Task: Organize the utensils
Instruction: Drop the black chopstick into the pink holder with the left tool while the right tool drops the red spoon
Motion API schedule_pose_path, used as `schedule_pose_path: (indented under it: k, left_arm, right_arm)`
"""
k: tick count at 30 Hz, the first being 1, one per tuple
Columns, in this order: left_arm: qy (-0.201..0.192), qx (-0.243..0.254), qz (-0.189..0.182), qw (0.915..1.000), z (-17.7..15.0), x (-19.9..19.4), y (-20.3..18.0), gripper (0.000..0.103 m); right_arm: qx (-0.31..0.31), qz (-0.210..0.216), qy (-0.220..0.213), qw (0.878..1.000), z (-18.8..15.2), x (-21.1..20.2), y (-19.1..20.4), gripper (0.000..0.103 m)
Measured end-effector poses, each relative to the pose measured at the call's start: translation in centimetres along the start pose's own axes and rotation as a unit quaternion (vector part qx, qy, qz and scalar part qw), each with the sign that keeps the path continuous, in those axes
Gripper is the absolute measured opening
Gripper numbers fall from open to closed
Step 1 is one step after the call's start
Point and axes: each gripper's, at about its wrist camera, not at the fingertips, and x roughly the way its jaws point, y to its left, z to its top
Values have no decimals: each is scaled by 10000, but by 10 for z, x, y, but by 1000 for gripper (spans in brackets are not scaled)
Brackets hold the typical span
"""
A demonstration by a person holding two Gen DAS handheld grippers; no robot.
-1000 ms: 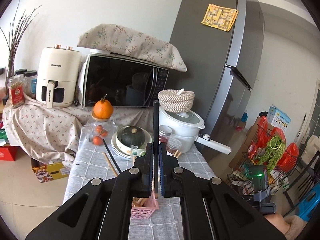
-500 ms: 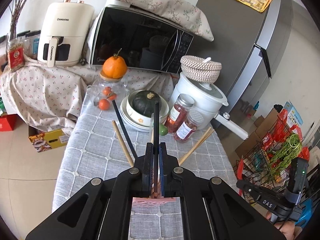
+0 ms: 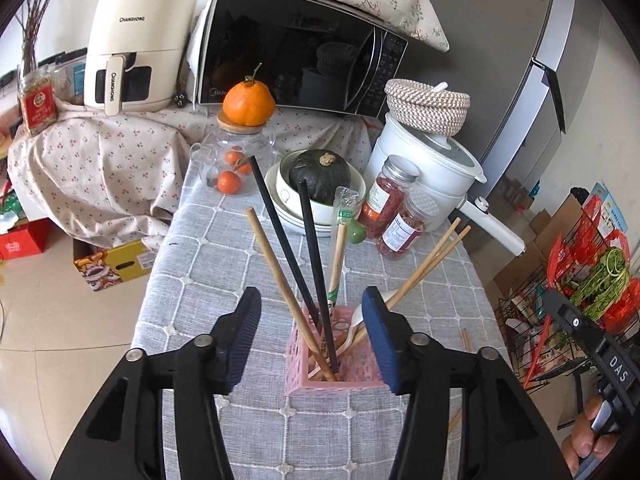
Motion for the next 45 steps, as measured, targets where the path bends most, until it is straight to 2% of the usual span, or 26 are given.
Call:
schedule_pose_path:
  k: [4,7,10,14,19,24,34,36,40,45]
  left_arm:
    - [13,-54,-40,10000,-1,-15,14,61]
    - [75,-32,70,9999,-5,-23,26,63]
    - [243,-107,169,9995,-9,-24,43,63]
    - [503,-245,110,9984,-16,-20,64,63]
    - [704,-110,206,9972,-23,-13,78,63]
    - [950,-198,40,9953,-26,-4,86,63]
    - [1024,-137,107,9946,-28,5,78,63]
    - [1023,-140,124,9946,-28,6,76,63]
    - [1031,-110,110,9945,-29,6,71,63]
    - [1062,103,59,9943,-33,4,53,66]
  right_arm:
    - [-28,74,-221,9997,2,13,27,8]
    - [-76,126,-438,9989,3,29,50,8]
    - [-116,201,-824,9963,5,41,72,8]
    - [-326,149,-1465,9886,6,53,96,8]
    - [-389,31,-1866,9817,1,75,108,8]
    - [-267,-31,-1959,9802,-10,94,106,8]
    - [-120,-31,-2002,9797,-36,101,101,13]
    - [-151,-23,-1976,9802,-37,97,99,23]
    - [-39,-32,-1904,9817,-30,81,91,31]
    - [104,-163,-1682,9856,-18,57,72,50]
